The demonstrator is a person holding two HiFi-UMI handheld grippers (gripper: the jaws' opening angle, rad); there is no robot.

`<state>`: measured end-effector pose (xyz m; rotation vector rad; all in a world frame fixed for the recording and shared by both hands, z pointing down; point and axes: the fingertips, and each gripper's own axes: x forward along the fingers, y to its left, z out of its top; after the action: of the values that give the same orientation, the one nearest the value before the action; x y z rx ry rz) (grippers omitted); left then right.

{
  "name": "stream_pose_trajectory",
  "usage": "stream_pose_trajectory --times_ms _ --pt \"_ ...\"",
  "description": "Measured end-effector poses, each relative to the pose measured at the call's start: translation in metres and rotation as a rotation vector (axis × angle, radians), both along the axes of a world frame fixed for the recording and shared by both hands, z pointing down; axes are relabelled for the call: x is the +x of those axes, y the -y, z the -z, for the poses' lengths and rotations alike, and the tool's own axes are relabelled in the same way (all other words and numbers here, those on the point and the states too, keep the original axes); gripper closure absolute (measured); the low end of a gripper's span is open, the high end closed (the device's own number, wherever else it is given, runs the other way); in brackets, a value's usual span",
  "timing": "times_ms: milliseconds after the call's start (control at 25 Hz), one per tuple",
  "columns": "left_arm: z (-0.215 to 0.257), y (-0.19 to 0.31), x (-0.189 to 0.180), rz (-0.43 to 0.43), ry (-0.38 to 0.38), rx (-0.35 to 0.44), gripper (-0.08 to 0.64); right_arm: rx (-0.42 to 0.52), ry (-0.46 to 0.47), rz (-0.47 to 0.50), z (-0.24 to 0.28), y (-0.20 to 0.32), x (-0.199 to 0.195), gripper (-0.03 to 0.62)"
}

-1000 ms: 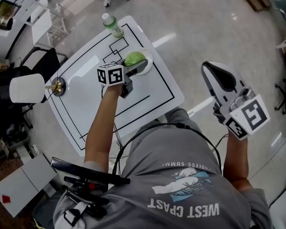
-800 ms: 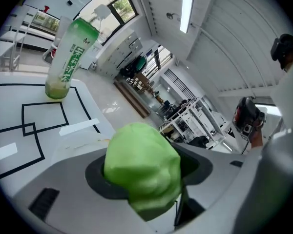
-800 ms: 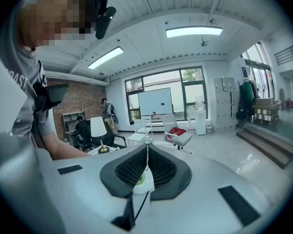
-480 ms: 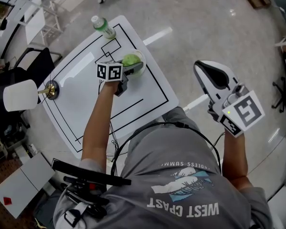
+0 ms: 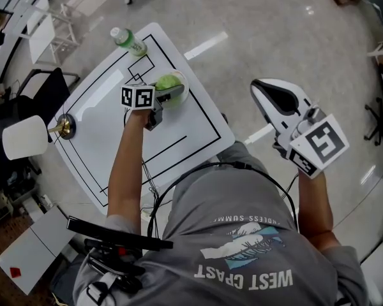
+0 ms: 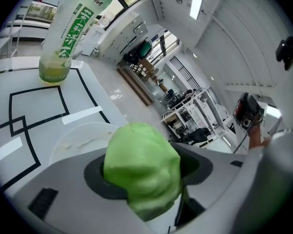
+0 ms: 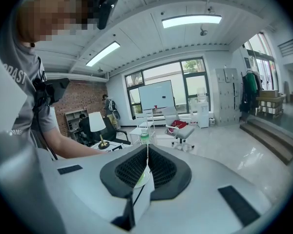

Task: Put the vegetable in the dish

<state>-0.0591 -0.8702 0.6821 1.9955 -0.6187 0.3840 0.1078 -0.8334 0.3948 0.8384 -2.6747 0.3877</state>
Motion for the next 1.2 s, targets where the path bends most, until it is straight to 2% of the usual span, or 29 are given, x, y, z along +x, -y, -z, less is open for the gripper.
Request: stream_pose_trajectory --times_ms 160,280,640,760,960,1200 --pt "0.005 0.000 -0.002 0.000 -0.023 0.018 0.277 -0.005 -0.006 0.014 -0.003 0.004 -0.001 0.584" --pt "0.009 0.001 -0.005 -0.008 -0.008 0.062 0.232 -0.011 -0.008 0.026 -0.007 0.006 -0.004 0.584" --pt "0.013 0.020 -0.035 0.019 0.184 0.255 0.190 -0.034 -0.010 0.056 -0.014 0.003 -0.016 0.584" --pt "0.008 0.026 -0.043 0.060 0.209 0.313 0.163 -0.042 -0.013 0.064 -0.019 0.003 -0.023 0.584" --pt "-0.005 0.033 -0.053 0.177 0.186 0.316 0.124 -0.050 -0.018 0.071 -0.024 0.005 -0.029 0.584" --pt "0.009 0.038 -0.060 0.251 0.181 0.371 0.115 -0.047 -0.026 0.079 -0.021 0.003 -0.036 0.584"
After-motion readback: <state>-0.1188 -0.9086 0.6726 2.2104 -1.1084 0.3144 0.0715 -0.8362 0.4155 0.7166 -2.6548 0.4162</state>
